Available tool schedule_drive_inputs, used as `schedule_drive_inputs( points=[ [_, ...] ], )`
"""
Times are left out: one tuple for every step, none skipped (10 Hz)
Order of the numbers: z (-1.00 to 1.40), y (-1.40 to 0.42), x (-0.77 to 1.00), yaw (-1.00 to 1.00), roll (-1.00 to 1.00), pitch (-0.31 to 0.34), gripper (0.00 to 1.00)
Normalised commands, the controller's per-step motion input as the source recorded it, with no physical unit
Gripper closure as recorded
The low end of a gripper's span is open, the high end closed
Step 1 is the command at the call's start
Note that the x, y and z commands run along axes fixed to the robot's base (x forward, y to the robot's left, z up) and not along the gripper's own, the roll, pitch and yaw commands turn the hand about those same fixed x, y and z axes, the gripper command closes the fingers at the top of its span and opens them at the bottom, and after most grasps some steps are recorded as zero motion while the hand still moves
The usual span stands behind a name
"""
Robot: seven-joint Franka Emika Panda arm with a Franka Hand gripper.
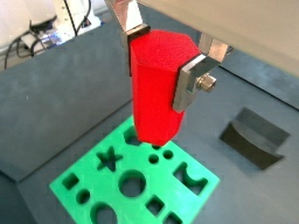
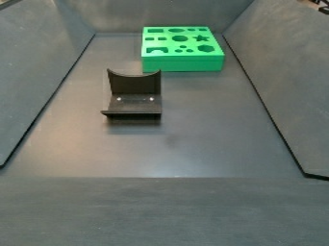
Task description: Insert the hexagon object.
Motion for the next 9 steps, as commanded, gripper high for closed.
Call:
schedule_drive_inputs(
  points=[
    [-1.00,0.13,-0.48,0.00,0.00,-0.070,1.00],
    [-1.00,0.16,-0.51,0.00,0.00,-0.054,1.00],
    [-1.00,0.16,-0.53,0.00,0.00,-0.049,1.00],
    [-1.00,0.09,-0.48,0.00,0.00,-0.064,1.00],
    [-1.00,0.00,-0.33,0.00,0.00,-0.130,1.00],
    [-0.90,0.00,0.00,0.00,0.06,-0.019,1.00],
    [-0.84,0.15,-0.12,0.00,0.14,-0.041,1.00],
    [-0.76,0.20,-0.36,0.00,0.11,-0.143,1.00],
    [-0.67,0.25,-0.43,0.00,0.18,-0.184,1.00]
  ],
)
